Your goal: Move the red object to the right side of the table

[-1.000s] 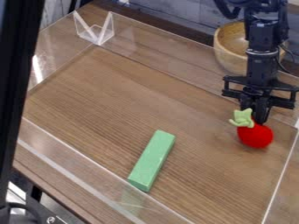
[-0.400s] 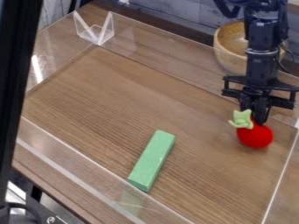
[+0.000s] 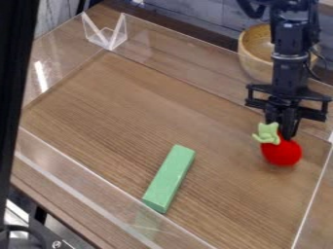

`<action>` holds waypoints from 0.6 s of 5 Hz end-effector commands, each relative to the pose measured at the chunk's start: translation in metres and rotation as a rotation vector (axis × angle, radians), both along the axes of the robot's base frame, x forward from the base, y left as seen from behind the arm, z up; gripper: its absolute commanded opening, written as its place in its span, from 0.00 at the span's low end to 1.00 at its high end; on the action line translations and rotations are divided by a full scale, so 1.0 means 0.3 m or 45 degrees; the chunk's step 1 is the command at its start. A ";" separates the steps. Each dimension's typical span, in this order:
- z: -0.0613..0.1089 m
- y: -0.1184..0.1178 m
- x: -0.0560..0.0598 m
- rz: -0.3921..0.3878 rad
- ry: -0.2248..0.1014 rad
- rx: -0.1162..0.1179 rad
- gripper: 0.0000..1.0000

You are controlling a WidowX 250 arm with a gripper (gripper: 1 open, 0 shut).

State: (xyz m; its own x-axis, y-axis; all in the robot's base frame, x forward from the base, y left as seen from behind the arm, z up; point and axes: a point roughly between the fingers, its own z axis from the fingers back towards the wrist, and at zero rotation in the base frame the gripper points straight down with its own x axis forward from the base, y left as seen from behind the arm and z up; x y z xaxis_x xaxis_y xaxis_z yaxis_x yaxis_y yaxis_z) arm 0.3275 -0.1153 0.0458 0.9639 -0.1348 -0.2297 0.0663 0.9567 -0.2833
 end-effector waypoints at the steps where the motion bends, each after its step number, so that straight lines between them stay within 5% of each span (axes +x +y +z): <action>1: 0.104 0.012 0.018 0.001 -0.106 -0.032 0.00; 3: 0.121 0.026 0.010 0.000 -0.106 -0.041 0.00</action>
